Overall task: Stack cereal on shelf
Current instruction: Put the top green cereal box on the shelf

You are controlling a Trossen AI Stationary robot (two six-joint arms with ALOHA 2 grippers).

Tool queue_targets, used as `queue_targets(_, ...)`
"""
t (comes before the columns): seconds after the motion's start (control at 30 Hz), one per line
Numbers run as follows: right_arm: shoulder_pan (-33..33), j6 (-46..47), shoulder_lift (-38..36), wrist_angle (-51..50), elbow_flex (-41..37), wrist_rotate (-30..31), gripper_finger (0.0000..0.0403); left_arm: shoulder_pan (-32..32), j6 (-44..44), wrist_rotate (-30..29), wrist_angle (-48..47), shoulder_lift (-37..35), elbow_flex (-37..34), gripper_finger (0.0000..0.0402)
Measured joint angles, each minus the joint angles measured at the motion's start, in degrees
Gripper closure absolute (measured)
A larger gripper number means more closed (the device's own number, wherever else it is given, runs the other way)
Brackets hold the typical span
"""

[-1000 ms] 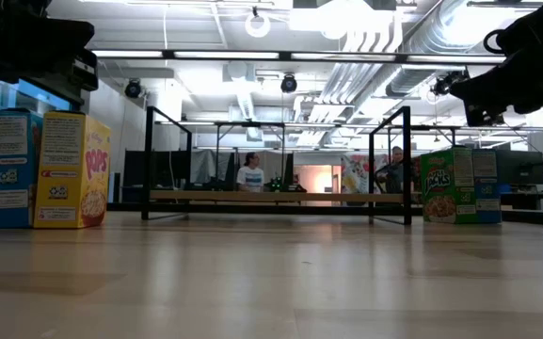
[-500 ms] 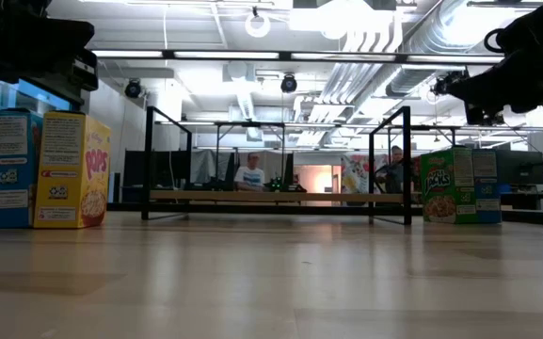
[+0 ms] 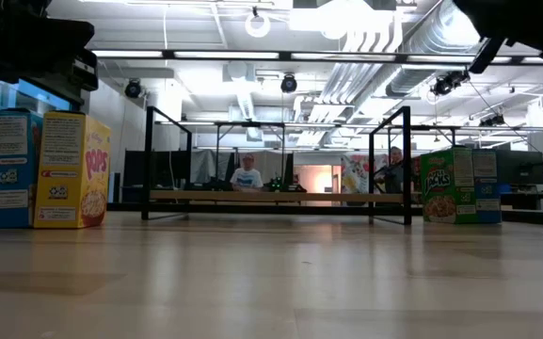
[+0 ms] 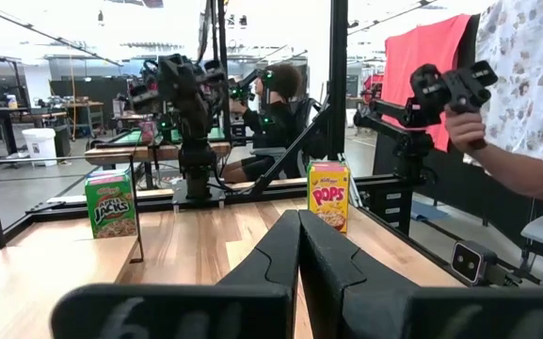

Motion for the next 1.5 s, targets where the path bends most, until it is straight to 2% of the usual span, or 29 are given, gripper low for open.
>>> queue_targets(0.13,-0.21,-7.91,7.28,2.96,4.38,1.38,0.0403,0.0,0.0,0.01,-0.05,0.02,-0.01,0.0401)
queue_targets(0.2,-0.8,-8.86,11.75,2.38,8.3,6.35,0.0402,0.01,0.0,0.02,-0.04,0.0,0.0,0.0401)
queue_targets(0.27,-1.37,-8.63,16.22,-2.83,13.14,12.79,0.0398,-0.01,0.0,0.0,-0.1,0.02,-0.01,0.0401)
queue_targets(0.4,-3.04,-4.04,24.47,-29.33,26.32,22.87,0.0356,0.0,0.0,0.0,-0.1,0.01,-0.01,0.0401)
queue_targets(0.57,-5.47,12.01,32.89,-65.34,44.01,32.69,0.0253,-0.01,0.0,0.0,-0.09,0.0,-0.01,0.0401)
queue_targets(0.73,-8.18,26.42,38.97,-93.71,56.96,31.76,0.0153,0.0,0.0,0.0,-0.08,0.02,-0.01,0.0401)
queue_targets(0.87,-10.44,39.92,42.27,-110.33,59.96,30.2,0.0119,-0.01,-0.02,0.0,-0.07,0.02,-0.01,0.0401)
queue_targets(1.0,-12.64,43.63,43.36,-113.71,56.04,23.8,0.0116,0.01,0.0,0.0,-0.07,0.02,0.0,0.0401)
queue_targets(1.1,-14.29,41.31,43.07,-111.67,53.1,19.73,0.0116,0.01,-0.01,0.0,-0.07,0.02,-0.01,0.0401)
queue_targets(1.23,-16.59,38.76,43.05,-109.67,50.65,17.71,0.0116,-0.01,-0.02,0.0,-0.07,0.02,-0.01,0.0401)
queue_targets(1.5,-21.65,29.53,43.23,-98.76,46.12,11.04,0.0116,0.01,-0.01,0.0,-0.05,0.02,0.0,0.0401)
